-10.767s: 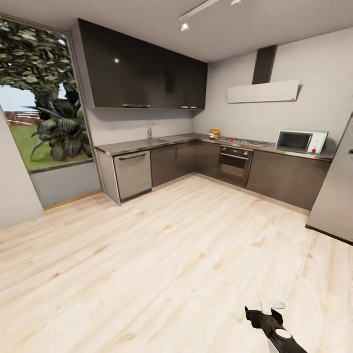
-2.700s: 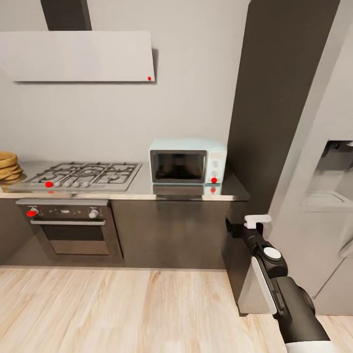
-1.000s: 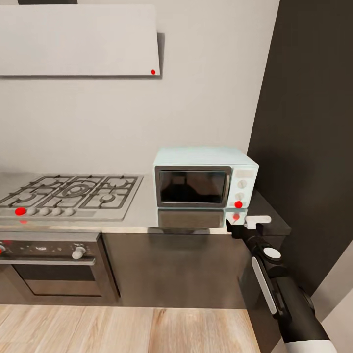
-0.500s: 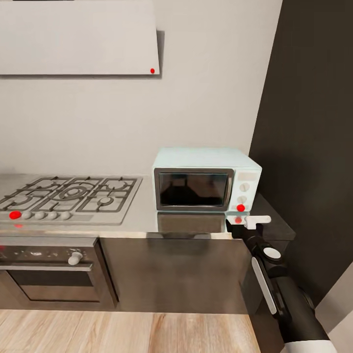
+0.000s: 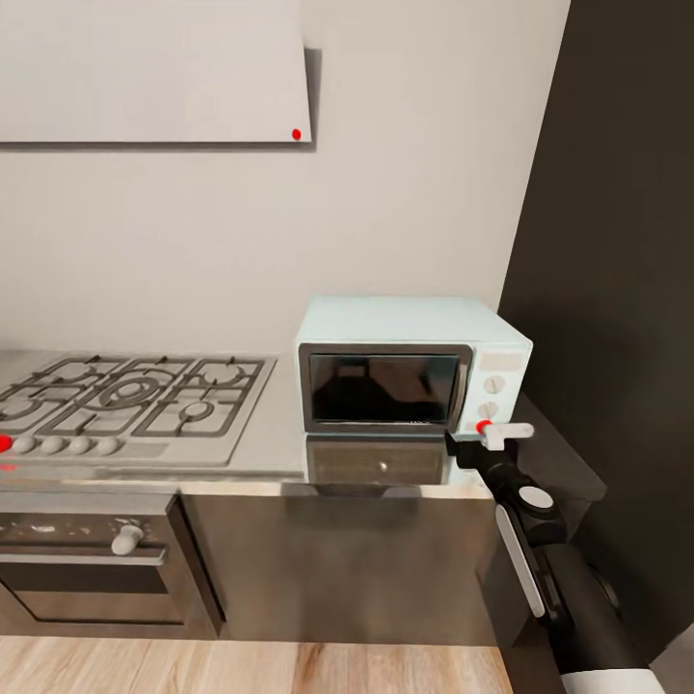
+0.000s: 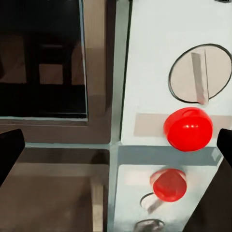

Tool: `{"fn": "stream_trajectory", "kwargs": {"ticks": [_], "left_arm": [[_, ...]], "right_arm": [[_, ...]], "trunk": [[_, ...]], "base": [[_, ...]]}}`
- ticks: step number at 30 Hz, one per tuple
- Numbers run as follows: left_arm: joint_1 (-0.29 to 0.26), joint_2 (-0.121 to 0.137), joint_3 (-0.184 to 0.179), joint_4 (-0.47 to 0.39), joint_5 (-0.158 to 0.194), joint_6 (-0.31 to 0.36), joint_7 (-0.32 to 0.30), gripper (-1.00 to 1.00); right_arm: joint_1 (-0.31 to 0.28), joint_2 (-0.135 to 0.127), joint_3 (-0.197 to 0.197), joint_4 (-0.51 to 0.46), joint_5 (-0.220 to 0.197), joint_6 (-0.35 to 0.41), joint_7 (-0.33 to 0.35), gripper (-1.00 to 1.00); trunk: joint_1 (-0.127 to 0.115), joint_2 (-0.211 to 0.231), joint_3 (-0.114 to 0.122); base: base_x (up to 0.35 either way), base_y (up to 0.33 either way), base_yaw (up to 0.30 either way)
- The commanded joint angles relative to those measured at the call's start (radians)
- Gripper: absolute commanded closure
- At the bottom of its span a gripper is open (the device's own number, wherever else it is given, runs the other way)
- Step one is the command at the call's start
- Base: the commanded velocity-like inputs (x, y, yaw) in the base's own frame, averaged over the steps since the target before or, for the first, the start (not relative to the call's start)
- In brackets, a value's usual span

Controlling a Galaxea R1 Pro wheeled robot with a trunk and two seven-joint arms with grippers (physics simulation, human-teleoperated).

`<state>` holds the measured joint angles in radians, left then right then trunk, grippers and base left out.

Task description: In the kitchen, take the popcorn bag from the countertop, put it into the microwave, and heat it until the popcorn is cooked so the cooked popcorn ends up inside the bag.

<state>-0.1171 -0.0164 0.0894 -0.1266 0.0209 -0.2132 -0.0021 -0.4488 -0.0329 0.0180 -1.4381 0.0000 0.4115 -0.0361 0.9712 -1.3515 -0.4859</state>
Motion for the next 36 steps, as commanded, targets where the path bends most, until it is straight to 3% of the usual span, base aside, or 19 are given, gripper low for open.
{"fn": "stream_trajectory", "kwargs": {"ticks": [1, 25, 32, 36], "left_arm": [[-0.001, -0.001, 0.005, 0.001, 0.002, -0.003, -0.001, -1.0], [-0.001, -0.002, 0.006, 0.001, 0.002, -0.003, 0.0, -1.0], [-0.001, -0.002, 0.008, 0.0, 0.004, -0.003, 0.001, -1.0], [-0.001, -0.002, 0.005, -0.001, 0.001, -0.003, 0.0, -1.0]], "right_arm": [[-0.001, -0.001, 0.002, -0.003, 0.0, 0.006, -0.004, -1.0], [-0.017, 0.002, -0.001, -0.036, -0.001, 0.064, -0.001, -1.0], [-0.012, 0.004, 0.0, -0.036, 0.003, 0.063, -0.001, -1.0], [-0.011, 0.003, 0.0, -0.035, 0.003, 0.063, -0.001, -1.0]], "trunk": [[0.0, -0.001, -0.001], [0.0, -0.001, -0.001], [-0.023, 0.041, 0.018], [-0.023, 0.041, 0.018]], "base": [[0.025, 0.0, 0.0], [0.002, 0.0, 0.0], [0.0, 0.0, 0.0], [0.0, 0.0, 0.0]]}}
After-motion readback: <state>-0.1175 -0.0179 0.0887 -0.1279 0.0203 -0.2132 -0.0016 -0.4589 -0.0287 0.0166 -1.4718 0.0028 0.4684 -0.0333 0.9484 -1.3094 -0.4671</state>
